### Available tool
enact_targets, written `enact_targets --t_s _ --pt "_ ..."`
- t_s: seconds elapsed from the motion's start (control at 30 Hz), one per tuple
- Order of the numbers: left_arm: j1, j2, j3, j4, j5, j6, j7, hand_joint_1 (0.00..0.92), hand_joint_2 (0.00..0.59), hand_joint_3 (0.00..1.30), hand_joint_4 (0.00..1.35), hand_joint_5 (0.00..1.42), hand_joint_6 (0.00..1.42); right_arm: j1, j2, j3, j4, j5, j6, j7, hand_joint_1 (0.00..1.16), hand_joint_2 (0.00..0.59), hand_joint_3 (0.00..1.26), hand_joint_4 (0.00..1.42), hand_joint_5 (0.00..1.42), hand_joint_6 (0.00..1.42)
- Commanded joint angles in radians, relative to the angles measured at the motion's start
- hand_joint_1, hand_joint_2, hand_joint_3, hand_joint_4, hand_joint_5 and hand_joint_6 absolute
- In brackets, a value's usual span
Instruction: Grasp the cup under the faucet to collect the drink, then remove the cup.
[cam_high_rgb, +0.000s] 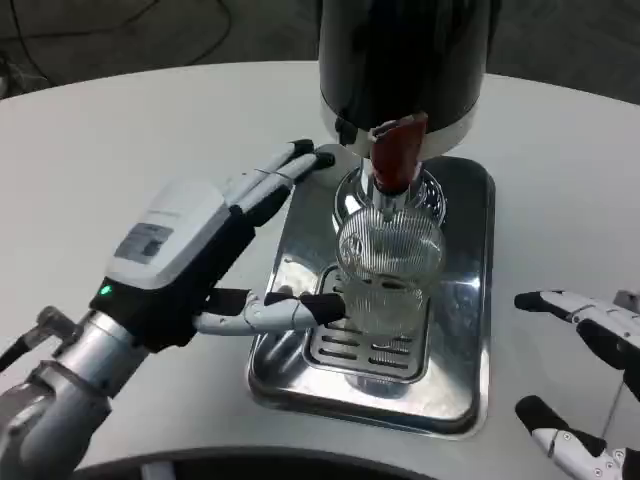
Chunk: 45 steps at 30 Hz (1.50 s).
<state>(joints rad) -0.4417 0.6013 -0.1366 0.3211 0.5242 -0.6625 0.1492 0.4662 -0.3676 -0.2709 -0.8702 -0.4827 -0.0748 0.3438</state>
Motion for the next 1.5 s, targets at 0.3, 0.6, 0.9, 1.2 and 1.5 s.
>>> enact_targets --t_s 0.3,0.6,0.9,1.2,1.5 --pt "0.185 0.058 0.190 -0.239 -0.284 0.045 -0.194 0.052 0.078 0.19 0.15 0.28 0.39 -0.052 -0.003 0.028 0.010 -0.008 0.044 0.010 0.48 0.412 0.20 0.15 0.15 0.00" --pt "0.238 0.081 0.307 -0.411 -0.641 0.154 -0.424 0.010 0.094 0.30 0.35 0.43 0.41 -0.092 -0.010 0.059 0.019 -0.025 0.073 0.015 0.48 0.412 0.21 0.15 0.15 0.00" --pt "0.166 0.175 0.355 -0.507 -1.017 0.516 -0.746 0.000 0.102 0.23 0.22 0.30 0.32 -0.095 -0.006 0.095 0.009 -0.049 0.084 0.017 0.48 0.412 0.21 0.15 0.15 0.00" --pt "0.069 0.178 0.382 -0.524 -1.108 0.693 -0.857 0.000 0.101 0.19 0.13 0.23 0.24 -0.087 -0.007 0.100 -0.002 -0.049 0.080 0.019 0.48 0.412 0.21 0.15 0.15 0.00" --pt "-0.058 0.146 0.336 -0.508 -1.092 0.770 -0.888 0.000 0.103 0.18 0.13 0.23 0.24 -0.063 -0.006 0.104 -0.012 -0.046 0.067 0.017 0.48 0.412 0.21 0.16 0.15 0.00"
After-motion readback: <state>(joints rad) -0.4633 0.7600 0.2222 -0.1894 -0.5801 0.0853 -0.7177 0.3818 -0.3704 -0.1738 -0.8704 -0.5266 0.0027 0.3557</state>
